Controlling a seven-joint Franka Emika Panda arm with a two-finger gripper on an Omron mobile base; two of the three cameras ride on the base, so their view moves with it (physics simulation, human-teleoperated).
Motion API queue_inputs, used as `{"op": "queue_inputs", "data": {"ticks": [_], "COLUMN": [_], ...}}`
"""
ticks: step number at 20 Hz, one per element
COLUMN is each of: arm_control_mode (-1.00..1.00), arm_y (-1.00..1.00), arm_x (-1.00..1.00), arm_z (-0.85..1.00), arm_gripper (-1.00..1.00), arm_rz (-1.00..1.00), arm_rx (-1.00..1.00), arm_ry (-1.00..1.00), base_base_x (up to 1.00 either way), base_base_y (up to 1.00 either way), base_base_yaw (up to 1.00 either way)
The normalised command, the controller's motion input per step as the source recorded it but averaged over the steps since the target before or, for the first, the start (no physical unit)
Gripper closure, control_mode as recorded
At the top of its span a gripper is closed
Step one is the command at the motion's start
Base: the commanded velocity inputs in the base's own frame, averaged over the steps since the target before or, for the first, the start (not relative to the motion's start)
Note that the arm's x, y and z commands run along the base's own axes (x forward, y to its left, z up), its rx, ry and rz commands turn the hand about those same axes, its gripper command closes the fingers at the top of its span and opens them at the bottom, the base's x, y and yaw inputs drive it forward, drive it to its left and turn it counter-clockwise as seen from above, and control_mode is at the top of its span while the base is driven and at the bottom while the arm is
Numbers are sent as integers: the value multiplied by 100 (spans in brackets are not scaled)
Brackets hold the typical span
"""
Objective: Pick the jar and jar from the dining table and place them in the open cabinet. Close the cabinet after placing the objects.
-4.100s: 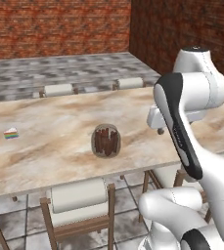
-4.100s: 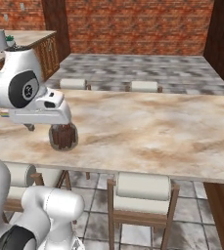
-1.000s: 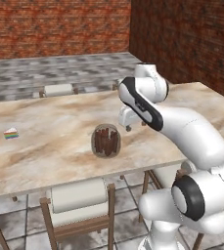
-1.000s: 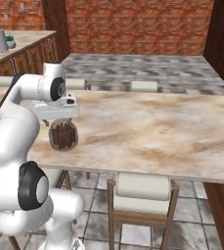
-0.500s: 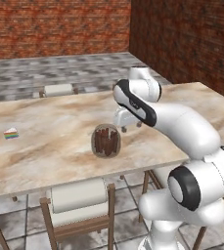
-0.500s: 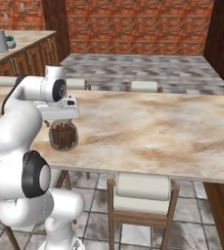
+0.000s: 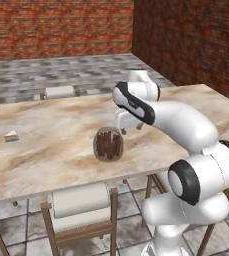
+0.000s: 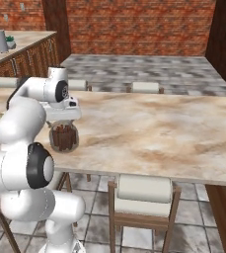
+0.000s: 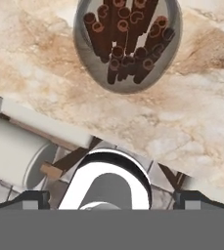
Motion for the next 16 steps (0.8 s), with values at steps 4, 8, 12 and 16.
{"op": "queue_inputs", "data": {"ticks": [4,8,12,16], "arm_control_mode": [-100,-100,-100,-100], "arm_y": [0,0,1,8], "arm_x": [23,25,25,25], "arm_z": [-7,-11,-15,-20], "arm_gripper": [-100,-100,-100,-100], "arm_rz": [0,0,0,0], "arm_rx": [0,0,-1,-2], "arm_ry": [0,0,0,0], "base_base_x": [0,0,0,0], "base_base_y": [0,0,0,0], "base_base_yaw": [0,0,0,0]}}
